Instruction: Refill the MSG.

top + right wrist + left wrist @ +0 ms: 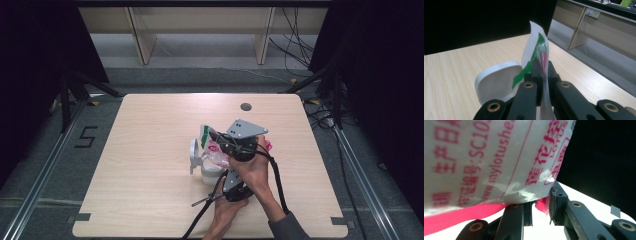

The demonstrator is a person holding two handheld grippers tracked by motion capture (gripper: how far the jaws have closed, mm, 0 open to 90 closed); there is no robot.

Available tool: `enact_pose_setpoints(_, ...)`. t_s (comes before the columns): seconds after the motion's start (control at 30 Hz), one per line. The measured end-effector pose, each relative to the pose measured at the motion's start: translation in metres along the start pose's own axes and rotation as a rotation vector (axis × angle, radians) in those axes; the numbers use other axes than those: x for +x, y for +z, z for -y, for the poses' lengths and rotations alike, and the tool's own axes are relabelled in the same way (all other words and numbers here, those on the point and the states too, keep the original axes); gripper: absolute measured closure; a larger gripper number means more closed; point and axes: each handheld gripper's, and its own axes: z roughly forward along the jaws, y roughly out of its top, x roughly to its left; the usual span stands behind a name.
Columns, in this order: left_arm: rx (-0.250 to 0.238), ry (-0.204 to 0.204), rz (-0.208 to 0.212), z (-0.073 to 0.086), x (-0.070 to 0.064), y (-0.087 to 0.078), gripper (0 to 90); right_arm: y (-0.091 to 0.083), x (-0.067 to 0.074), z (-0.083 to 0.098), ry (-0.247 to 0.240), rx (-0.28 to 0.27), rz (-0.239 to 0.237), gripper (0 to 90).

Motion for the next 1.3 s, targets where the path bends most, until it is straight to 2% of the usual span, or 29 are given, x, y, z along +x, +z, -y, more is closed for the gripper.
enact_pose_setpoints(0.07,0.001,0.002,0.000,-0.0001,0.0004,-0.0003,74.9,0.0012,0.0024,0.0001,-0.009,0.008,0.003,90.0)
enact_pose_setpoints(0.1,-0.001,0.002,0.001,-0.0003,0.0007,-0.0004,74.9,0.0018,0.0017,-0.0003,-0.030,0.007,-0.006,90.0)
enact_pose_setpoints(0.2,-0.014,-0.001,-0.001,-0.0015,0.0014,-0.0009,75.0,-0.0013,0.0048,-0.0032,-0.007,0.007,-0.017,90.0)
enact_pose_setpoints(0.33,-0.013,-0.002,0.006,0.0007,0.0010,0.0005,74.9,0.0016,0.0035,-0.0015,-0.033,0.005,-0.003,90.0)
enact_pose_setpoints(0.4,-0.007,-0.002,0.001,0.0006,0.0008,-0.0005,74.9,0.0015,0.0026,-0.0003,-0.023,0.016,-0.005,90.0)
enact_pose_setpoints(0.47,-0.010,0.005,0.001,-0.0005,0.0011,-0.0014,74.9,0.0002,0.0032,-0.0017,-0.019,-0.005,-0.002,90.0)
enact_pose_setpoints(0.53,-0.008,0.005,-0.001,-0.0011,0.0014,-0.0010,74.9,-0.0009,0.0045,-0.0031,-0.014,0.010,-0.017,90.0)
enact_pose_setpoints(0.57,0.003,0.001,-0.004,-0.0007,0.0015,-0.0008,74.9,-0.0002,0.0038,-0.0027,-0.035,0.011,-0.014,90.0)
enact_pose_setpoints(0.6,-0.037,-0.039,0.001,0.0005,-0.0005,0.0020,74.9,0.0021,0.0047,-0.0014,-0.035,0.010,-0.003,90.0)
enact_pose_setpoints(0.63,-0.052,-0.059,-0.003,0.0007,-0.0017,0.0028,74.9,0.0030,0.0046,-0.0005,-0.031,0.019,-0.010,90.0)
enact_pose_setpoints(0.67,-0.010,-0.008,0.001,0.0003,0.0014,0.0000,74.9,0.0031,0.0053,-0.0004,-0.010,0.028,-0.023,90.0)
enact_pose_setpoints(0.73,-0.003,0.003,-0.004,-0.0005,0.0009,-0.0012,74.9,0.0009,0.0039,-0.0017,-0.026,0.007,-0.002,90.0)
enact_pose_setpoints(0.8,-0.003,0.003,-0.001,-0.0001,0.0007,-0.0010,74.9,0.0005,0.0039,-0.0022,-0.035,0.005,-0.009,90.0)
enact_pose_setpoints(0.83,-0.038,-0.027,0.005,0.0009,-0.0006,0.0014,74.9,0.0009,0.0053,-0.0013,-0.022,0.013,0.004,90.0)
enact_pose_setpoints(0.87,-0.082,-0.070,0.009,0.0013,-0.0022,0.0040,74.9,0.0025,0.0046,-0.0008,-0.040,0.011,-0.003,90.0)
enact_pose_setpoints(0.9,-0.017,-0.003,0.005,0.0000,0.0016,-0.0005,74.9,0.0025,0.0048,-0.0012,-0.037,0.013,-0.006,90.0)
enact_pose_setpoints(1.0,-0.029,-0.003,0.011,-0.0009,0.0028,-0.0005,74.9,0.0006,0.0070,-0.0033,-0.032,0.003,-0.011,90.0)
enact_pose_setpoints(1.03,-0.084,-0.072,0.010,0.0001,-0.0015,0.0038,74.9,0.0013,0.0065,-0.0030,-0.041,0.001,-0.007,90.0)
enact_pose_setpoints(1.07,-0.091,-0.082,0.009,0.0007,-0.0025,0.0045,74.9,0.0022,0.0065,-0.0024,-0.043,0.015,-0.009,90.0)
enact_pose_setpoints(1.1,-0.065,-0.058,0.009,0.0011,-0.0012,0.0032,74.9,0.0031,0.0064,-0.0015,-0.043,0.017,-0.008,90.0)
enact_pose_setpoints(1.13,-0.059,-0.051,0.007,0.0011,-0.0010,0.0024,74.9,0.0035,0.0054,-0.0009,-0.043,0.014,-0.003,90.0)
enact_pose_setpoints(1.17,-0.019,-0.007,0.005,0.0004,0.0013,-0.0005,74.9,0.0029,0.0053,-0.0011,-0.039,0.009,-0.001,90.0)
enact_pose_setpoints(1.2,-0.004,0.002,-0.007,-0.0007,0.0009,-0.0022,74.9,0.0013,0.0057,-0.0018,-0.028,0.008,-0.009,90.0)
enact_pose_setpoints(1.23,-0.017,-0.001,0.002,-0.0008,0.0011,-0.0018,75.0,-0.0001,0.0060,-0.0025,-0.018,0.002,0.000,90.0)
enact_pose_setpoints(1.27,-0.013,0.003,0.002,-0.0011,0.0013,-0.0019,74.9,0.0002,0.0058,-0.0032,-0.032,-0.001,-0.014,90.0)
enact_pose_setpoints(1.3,-0.021,-0.020,-0.005,-0.0007,0.0001,-0.0007,74.9,0.0010,0.0063,-0.0029,-0.037,0.003,-0.010,90.0)
